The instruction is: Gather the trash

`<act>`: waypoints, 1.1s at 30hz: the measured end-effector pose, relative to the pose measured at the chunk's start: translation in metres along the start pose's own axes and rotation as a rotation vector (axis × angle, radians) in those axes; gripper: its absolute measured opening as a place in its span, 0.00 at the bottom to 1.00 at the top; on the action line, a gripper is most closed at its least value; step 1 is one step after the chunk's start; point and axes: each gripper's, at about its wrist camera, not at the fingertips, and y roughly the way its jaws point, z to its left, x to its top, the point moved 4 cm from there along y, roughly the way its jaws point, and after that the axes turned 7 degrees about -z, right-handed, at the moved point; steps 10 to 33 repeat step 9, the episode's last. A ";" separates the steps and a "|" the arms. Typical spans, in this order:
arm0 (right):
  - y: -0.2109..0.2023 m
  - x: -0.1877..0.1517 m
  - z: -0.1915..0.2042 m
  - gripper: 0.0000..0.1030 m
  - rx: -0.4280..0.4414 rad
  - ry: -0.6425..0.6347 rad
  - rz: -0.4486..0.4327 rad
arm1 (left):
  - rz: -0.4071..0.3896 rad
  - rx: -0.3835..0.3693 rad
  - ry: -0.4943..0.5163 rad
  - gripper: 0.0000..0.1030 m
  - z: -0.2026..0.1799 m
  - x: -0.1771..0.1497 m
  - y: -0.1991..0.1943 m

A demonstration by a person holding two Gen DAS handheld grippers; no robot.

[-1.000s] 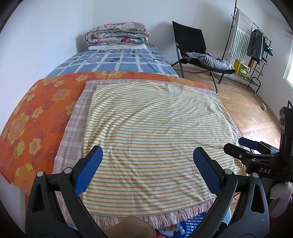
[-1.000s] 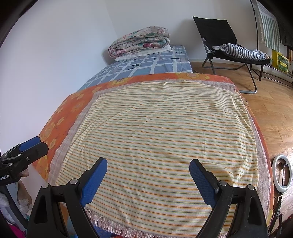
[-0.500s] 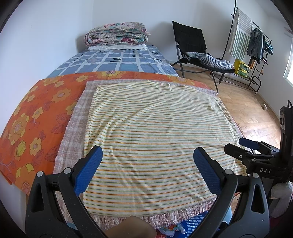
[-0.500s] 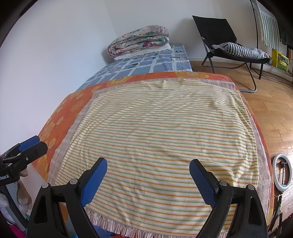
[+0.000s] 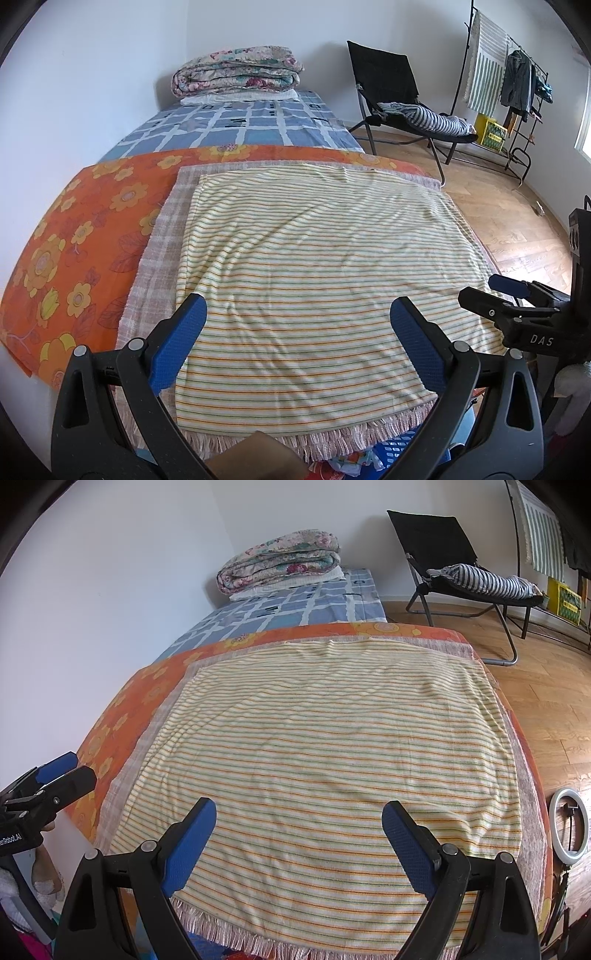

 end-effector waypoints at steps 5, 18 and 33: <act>0.001 -0.006 -0.004 0.90 -0.002 0.000 0.010 | 0.009 0.004 -0.011 0.98 0.004 -0.001 0.000; 0.003 -0.007 -0.006 0.90 -0.009 -0.002 0.016 | 0.026 -0.001 -0.036 0.98 0.011 -0.004 0.002; 0.003 -0.007 -0.006 0.90 -0.009 -0.002 0.016 | 0.026 -0.001 -0.036 0.98 0.011 -0.004 0.002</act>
